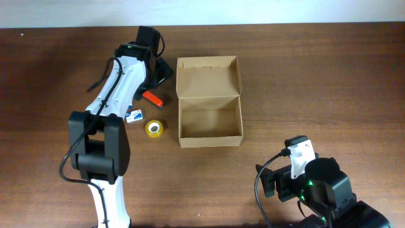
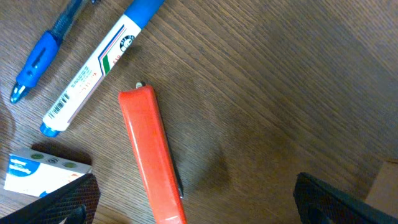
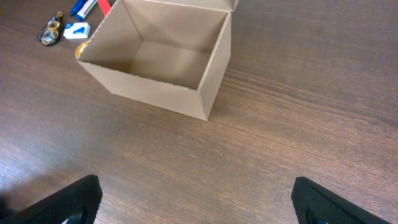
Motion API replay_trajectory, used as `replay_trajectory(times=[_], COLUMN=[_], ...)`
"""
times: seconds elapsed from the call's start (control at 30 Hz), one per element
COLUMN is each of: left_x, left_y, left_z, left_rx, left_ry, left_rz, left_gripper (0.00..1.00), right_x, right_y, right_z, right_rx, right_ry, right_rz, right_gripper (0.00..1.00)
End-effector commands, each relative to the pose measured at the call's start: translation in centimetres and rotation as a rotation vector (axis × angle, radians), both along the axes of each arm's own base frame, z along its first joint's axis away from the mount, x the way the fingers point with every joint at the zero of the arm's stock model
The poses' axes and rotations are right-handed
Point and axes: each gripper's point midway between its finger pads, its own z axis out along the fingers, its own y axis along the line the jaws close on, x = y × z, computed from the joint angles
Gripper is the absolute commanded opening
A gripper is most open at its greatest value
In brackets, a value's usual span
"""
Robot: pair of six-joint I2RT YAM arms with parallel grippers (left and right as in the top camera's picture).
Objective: Pack container
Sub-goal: 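Reach the left gripper over the red stapler, then grasp the red stapler with the left gripper and lift it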
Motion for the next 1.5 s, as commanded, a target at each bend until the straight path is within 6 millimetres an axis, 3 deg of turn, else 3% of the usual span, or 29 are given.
replay_trajectory(times=[0.0, 0.13, 0.2, 0.53, 0.67, 0.77, 0.8, 0.9, 1.0, 1.1, 1.2, 1.3, 1.37, 1.47], left_x=[0.2, -1.2, -1.3, -1.2, -1.6, -1.3, -1.3, -1.4, -1.4, 0.0, 1.5, -0.3, -2.6, -5.8], left_y=[-0.3, 0.0, 1.0, 0.9, 1.0, 0.9, 0.9, 0.9, 0.7, 0.4, 0.5, -0.2, -2.4, -6.8], left_z=[-0.6, -3.1, -3.4, -6.6, -7.9, -7.9, -7.9, -7.9, -7.8, -5.0, 2.5, 9.3, 13.8, 16.4], left_rx=[-0.045, -0.085, -0.033, -0.039, -0.04, -0.042, -0.042, -0.042, -0.049, -0.05, -0.011, 0.03, 0.034, 0.018], left_ry=[0.007, 0.062, 0.058, 0.068, 0.066, 0.056, 0.056, 0.057, 0.061, -0.008, -0.163, -0.262, -0.331, -0.356], left_rz=[0.056, 0.095, 0.109, 0.107, 0.107, 0.107, 0.107, 0.099, 0.078, 0.017, -0.072, -0.14, -0.224, -0.353], left_gripper=[1.0, 0.99, 1.0, 0.99, 0.89, 0.55, 0.39, 0.26, 0.06, 0.02, 0.02, 0.02, 0.02, 0.02], right_x=[0.0, 0.0, 0.0, 0.0, 0.0, 0.0, 0.0, 0.0, 0.0, 0.0, 0.0, 0.0, 0.0, 0.0], right_y=[0.0, 0.0, 0.0, 0.0, 0.0, 0.0, 0.0, 0.0, 0.0, 0.0, 0.0, 0.0, 0.0, 0.0], right_z=[0.1, 0.1, 0.1, 0.1, 0.1, 0.1, 0.1, 0.1, 0.1, 0.1, 0.1, 0.1, 0.1, 0.1], right_rx=[-0.005, -0.005, -0.005, -0.005, -0.005, -0.005, -0.005, -0.005, -0.005, -0.005, -0.005, -0.005, -0.005, -0.005], right_ry=[-0.01, -0.01, -0.01, -0.01, -0.01, -0.01, -0.01, -0.01, -0.01, -0.01, -0.01, -0.01, -0.01, -0.01], right_rz=[0.002, 0.002, 0.002, 0.002, 0.002, 0.002, 0.002, 0.002, 0.002, 0.002, 0.002, 0.002, 0.002, 0.002], right_gripper=[0.99, 0.99, 0.99, 0.99, 0.99, 0.99, 0.99, 0.99, 0.99, 0.99, 0.99, 0.99, 0.99, 0.99])
